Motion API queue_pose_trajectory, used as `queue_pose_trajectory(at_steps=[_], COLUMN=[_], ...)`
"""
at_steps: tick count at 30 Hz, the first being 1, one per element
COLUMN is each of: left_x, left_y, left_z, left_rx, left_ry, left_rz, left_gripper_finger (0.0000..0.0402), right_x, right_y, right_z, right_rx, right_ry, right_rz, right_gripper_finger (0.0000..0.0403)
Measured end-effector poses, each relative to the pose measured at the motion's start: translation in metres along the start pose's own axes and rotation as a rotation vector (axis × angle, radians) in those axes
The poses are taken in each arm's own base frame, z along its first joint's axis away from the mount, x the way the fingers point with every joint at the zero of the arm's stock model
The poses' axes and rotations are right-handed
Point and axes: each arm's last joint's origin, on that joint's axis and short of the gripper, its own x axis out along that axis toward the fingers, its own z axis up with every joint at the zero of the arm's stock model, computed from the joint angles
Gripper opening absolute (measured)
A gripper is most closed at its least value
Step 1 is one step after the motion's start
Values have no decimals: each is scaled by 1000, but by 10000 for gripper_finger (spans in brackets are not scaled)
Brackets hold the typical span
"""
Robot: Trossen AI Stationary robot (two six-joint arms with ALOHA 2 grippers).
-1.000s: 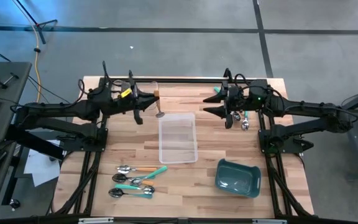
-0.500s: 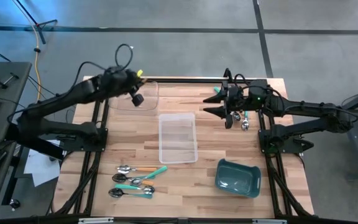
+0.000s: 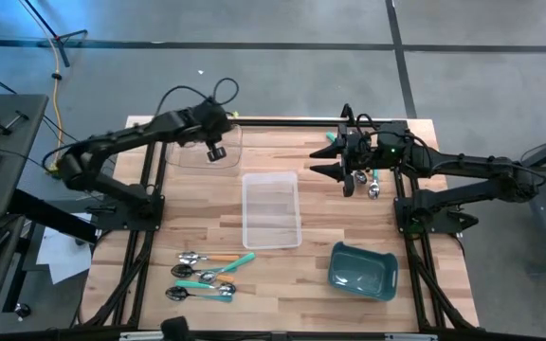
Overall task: Sort silverware by color (type)
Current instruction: Put the yellow spoon into the transparent bin
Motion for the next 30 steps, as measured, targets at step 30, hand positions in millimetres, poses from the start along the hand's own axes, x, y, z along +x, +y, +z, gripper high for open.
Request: queue_pose_trajectory(at_steps=[30], left_x=[94], left_y=[-20], left_z=[-16], left_rx=[288], left_ry=[242], left_rz=[-302], left_gripper_finger=[12], right_x=[0], right_y=[-1], right_z=[0], right_rx=[38], right_ry=[3], right_rz=[-23], right_gripper_finger=[152])
